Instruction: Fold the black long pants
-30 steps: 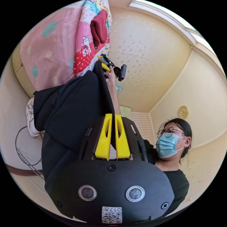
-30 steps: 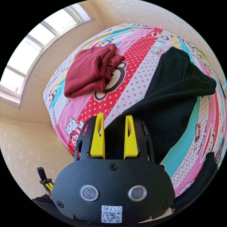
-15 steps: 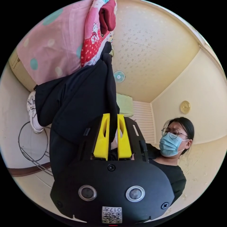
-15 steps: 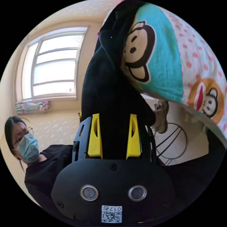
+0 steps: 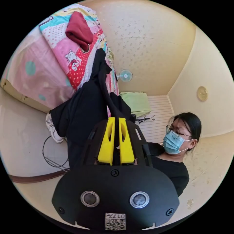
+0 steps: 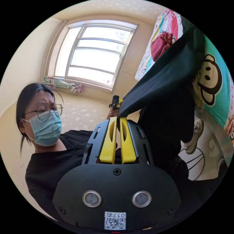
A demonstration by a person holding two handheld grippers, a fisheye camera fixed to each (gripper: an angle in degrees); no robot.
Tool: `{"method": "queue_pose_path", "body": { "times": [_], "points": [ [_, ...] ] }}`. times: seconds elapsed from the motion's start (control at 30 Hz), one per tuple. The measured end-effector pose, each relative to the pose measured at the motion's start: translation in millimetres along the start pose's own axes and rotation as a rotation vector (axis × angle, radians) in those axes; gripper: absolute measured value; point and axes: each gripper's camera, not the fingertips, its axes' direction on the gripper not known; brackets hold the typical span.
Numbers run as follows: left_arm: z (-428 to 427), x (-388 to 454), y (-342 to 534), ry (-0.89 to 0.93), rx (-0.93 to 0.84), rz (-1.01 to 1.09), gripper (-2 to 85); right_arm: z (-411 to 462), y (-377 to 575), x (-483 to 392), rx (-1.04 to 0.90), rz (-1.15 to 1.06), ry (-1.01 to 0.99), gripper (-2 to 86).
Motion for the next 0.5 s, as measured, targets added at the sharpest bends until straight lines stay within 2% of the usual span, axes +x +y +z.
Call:
{"method": "queue_pose_path", "body": {
  "times": [0.1, 0.17, 0.2, 0.3, 0.37, 0.5],
  "points": [
    [13.4, -50.8, 22.5, -0.103, -0.022, -0.141, 3.3, 28.4, 17.4, 26.3, -0.077, 0.084, 0.163, 4.4],
    [22.1, -86.3, 39.9, -0.095, -0.003, -0.233, 4.4, 35.3, 32.8, 48.1, -0.086, 0.137, 0.204, 6.1],
    [25.5, -101.6, 51.8, -0.060, 0.030, -0.264, 7.5, 32.4, 42.9, 59.1, -0.060, 0.172, 0.193, 7.9],
    [39.9, -113.5, 65.3, 0.075, 0.102, -0.214, 13.3, 17.8, 59.5, 70.9, 0.022, 0.224, 0.227, 12.4],
    [58.2, -114.4, 62.6, 0.110, 0.107, -0.164, 13.7, 14.9, 62.0, 75.0, 0.057, 0.234, 0.291, 13.2],
    [122.9, -122.8, 46.0, 0.077, -0.038, -0.142, 12.7, 44.9, 50.5, 86.3, -0.007, 0.189, 0.118, 7.5]
  ]
}}
